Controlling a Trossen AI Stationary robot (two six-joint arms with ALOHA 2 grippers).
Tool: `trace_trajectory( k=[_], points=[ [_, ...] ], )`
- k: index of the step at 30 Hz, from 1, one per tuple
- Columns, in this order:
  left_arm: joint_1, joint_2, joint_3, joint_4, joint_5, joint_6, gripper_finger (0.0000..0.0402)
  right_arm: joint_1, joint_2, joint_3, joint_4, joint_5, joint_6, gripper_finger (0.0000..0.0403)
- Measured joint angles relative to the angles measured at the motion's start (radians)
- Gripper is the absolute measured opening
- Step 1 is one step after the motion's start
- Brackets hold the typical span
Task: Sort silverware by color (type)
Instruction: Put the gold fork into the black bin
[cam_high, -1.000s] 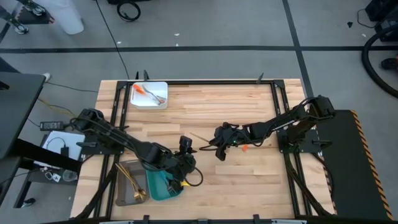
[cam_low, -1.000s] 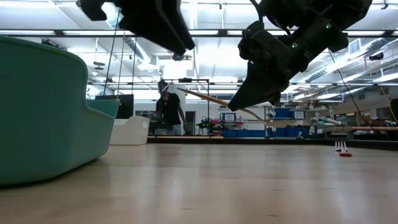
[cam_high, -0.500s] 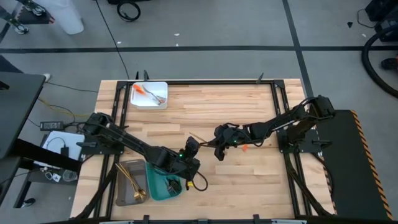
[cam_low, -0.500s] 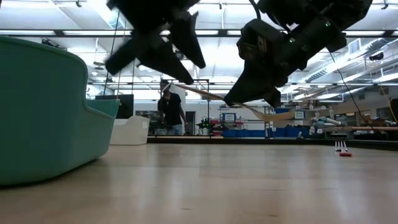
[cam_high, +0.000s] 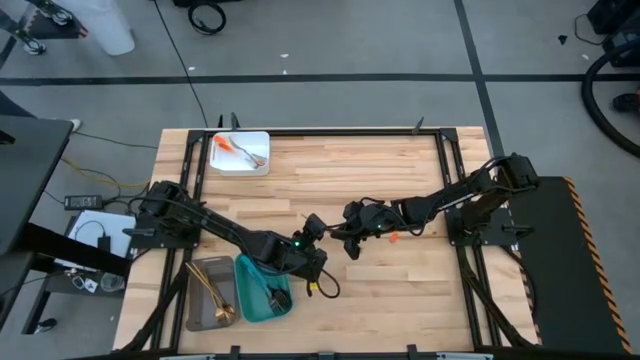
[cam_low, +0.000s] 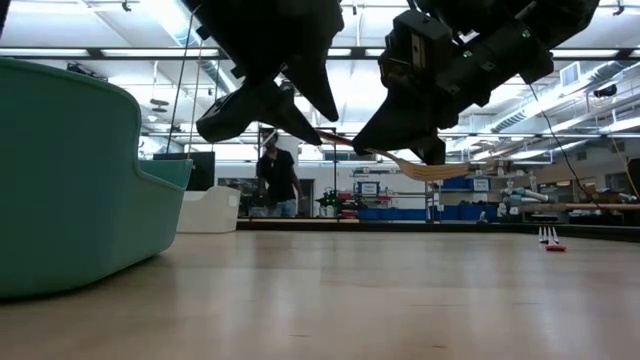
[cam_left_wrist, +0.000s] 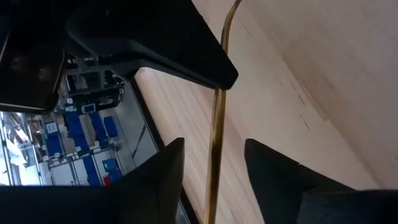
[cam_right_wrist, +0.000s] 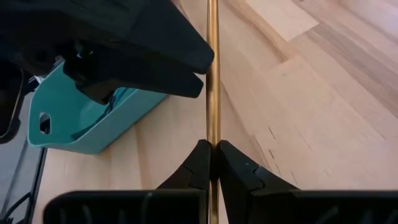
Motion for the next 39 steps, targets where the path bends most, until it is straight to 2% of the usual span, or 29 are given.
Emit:
trace_trajectory(
  k=[9, 19, 24, 31, 39],
  points=[
    [0.008, 0.000, 0.000, 0.003, 0.005, 0.030, 0.0105, 0.001, 0.000, 0.000, 0.011, -0.004, 0.001, 0.0026],
    [0.015, -0.002, 0.000, 0.002, 0.013, 0.056, 0.0064, 0.005, 0.000, 0.000, 0.033, -0.027, 0.007, 0.0026],
    [0.012, -0.002, 0.000, -0.005, 0.030, 0.056, 0.0026, 0.005, 0.000, 0.000, 0.031, -0.027, 0.003, 0.0026],
    [0.006, -0.003, 0.000, -0.002, 0.042, 0.039, 0.0026, 0.005, 0.000, 0.000, 0.029, -0.025, -0.030, 0.0032],
    [-0.002, -0.003, -0.001, -0.031, 0.072, -0.013, 0.0026, 0.006, -0.001, 0.000, 0.037, -0.012, -0.043, 0.0077]
  ],
)
